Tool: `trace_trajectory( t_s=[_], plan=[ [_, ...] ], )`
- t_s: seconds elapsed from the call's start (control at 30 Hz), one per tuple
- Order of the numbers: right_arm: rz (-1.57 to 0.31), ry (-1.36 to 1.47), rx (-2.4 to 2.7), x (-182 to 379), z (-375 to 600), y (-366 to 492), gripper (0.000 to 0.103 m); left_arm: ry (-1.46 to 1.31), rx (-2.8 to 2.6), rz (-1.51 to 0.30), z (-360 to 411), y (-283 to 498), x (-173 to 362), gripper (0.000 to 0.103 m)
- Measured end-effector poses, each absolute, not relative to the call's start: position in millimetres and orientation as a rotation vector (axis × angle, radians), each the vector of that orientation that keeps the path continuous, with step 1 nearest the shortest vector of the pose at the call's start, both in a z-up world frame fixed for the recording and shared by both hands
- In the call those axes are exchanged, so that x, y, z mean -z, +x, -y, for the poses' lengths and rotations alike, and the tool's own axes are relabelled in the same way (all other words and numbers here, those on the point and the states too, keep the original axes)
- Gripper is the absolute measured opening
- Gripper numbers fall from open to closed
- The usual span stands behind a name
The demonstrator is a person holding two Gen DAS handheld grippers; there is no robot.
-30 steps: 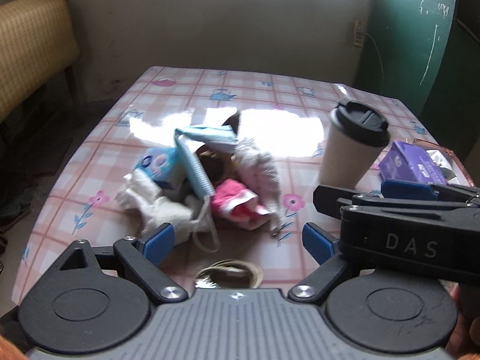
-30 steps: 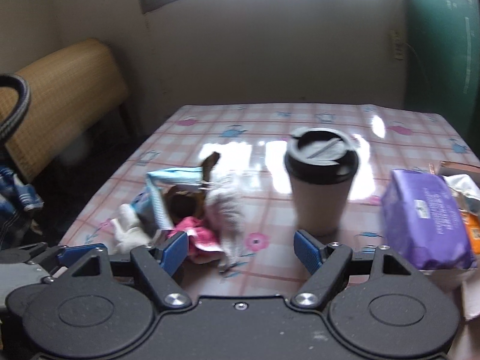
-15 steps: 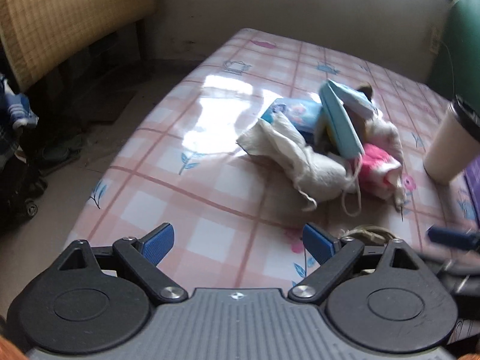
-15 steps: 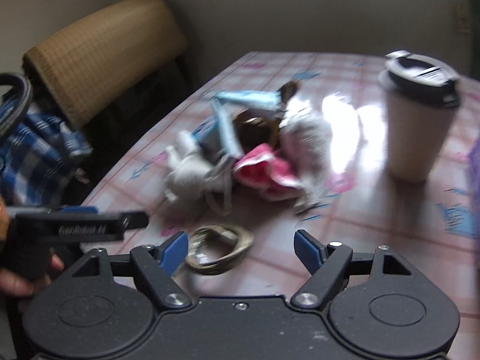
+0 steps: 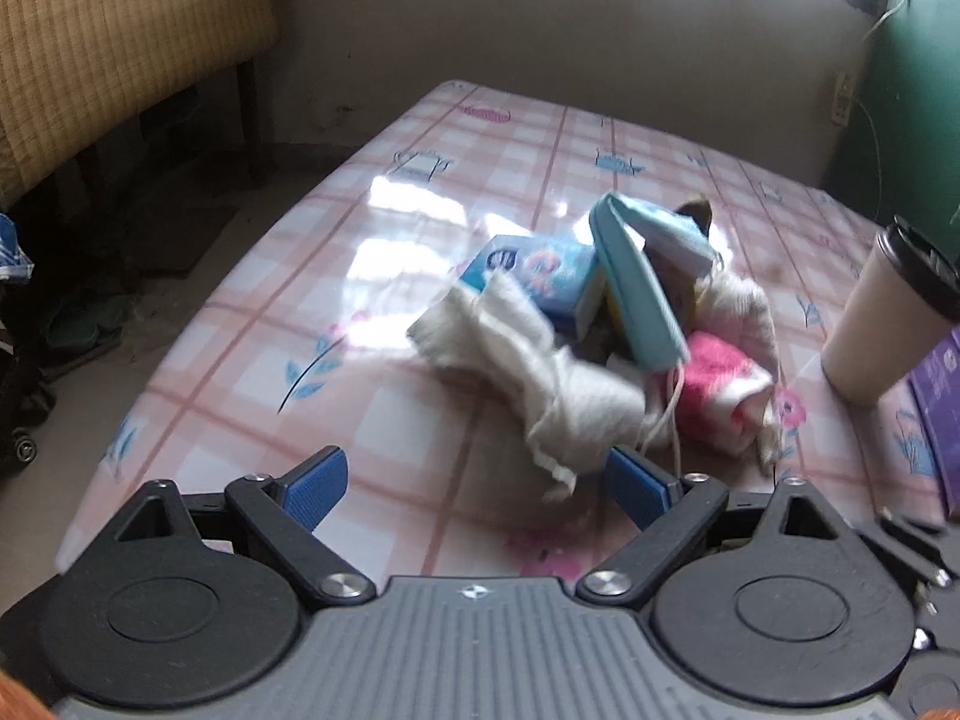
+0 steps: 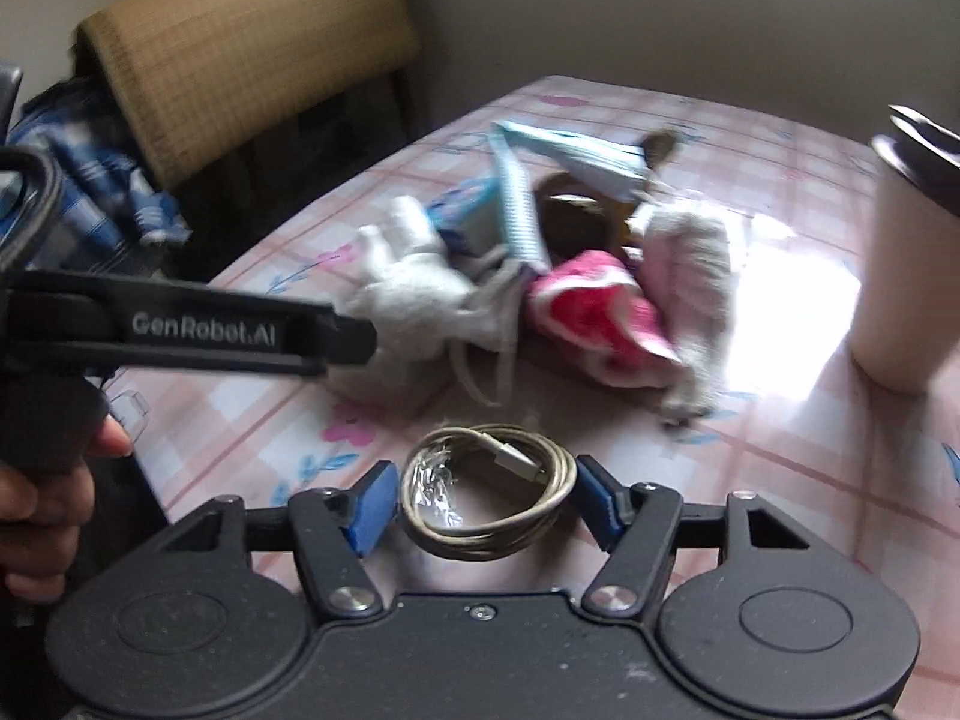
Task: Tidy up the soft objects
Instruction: 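Grasp the coiled cable with the right tool while the left tool grasps the white paper towel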
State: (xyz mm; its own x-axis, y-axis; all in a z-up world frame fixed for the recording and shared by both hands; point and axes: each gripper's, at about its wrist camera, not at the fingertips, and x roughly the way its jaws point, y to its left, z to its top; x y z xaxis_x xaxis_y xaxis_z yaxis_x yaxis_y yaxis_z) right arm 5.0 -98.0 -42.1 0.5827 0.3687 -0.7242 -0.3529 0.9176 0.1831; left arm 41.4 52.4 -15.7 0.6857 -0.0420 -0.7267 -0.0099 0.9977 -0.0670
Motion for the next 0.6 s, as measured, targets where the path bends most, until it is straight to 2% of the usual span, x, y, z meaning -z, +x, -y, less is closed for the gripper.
trace_trajectory(
  t_s=[0.27, 0.3, 0.33, 0.37, 0.43, 0.6],
  plan=[
    [-0.849, 0.088, -0.386, 36, 126, 1, 0.076, -0.116, 0.044, -0.804, -34, 72, 28, 0.096],
    [-0.85, 0.095, -0.388, 34, 128, 0, 0.076, -0.12, 0.051, -0.811, -32, 74, 32, 0.093],
    [-0.847, 0.098, -0.388, 33, 129, 1, 0.076, -0.125, 0.058, -0.82, -31, 76, 36, 0.082],
    [-0.843, 0.101, -0.387, 31, 130, 0, 0.076, -0.128, 0.068, -0.822, -30, 76, 39, 0.078],
    [-0.83, 0.1, -0.386, 28, 132, -1, 0.076, -0.113, 0.09, -0.808, -29, 71, 38, 0.04],
    [-0.804, 0.11, -0.395, 19, 136, -4, 0.076, -0.118, 0.101, -0.787, -34, 57, 23, 0.029]
  ],
)
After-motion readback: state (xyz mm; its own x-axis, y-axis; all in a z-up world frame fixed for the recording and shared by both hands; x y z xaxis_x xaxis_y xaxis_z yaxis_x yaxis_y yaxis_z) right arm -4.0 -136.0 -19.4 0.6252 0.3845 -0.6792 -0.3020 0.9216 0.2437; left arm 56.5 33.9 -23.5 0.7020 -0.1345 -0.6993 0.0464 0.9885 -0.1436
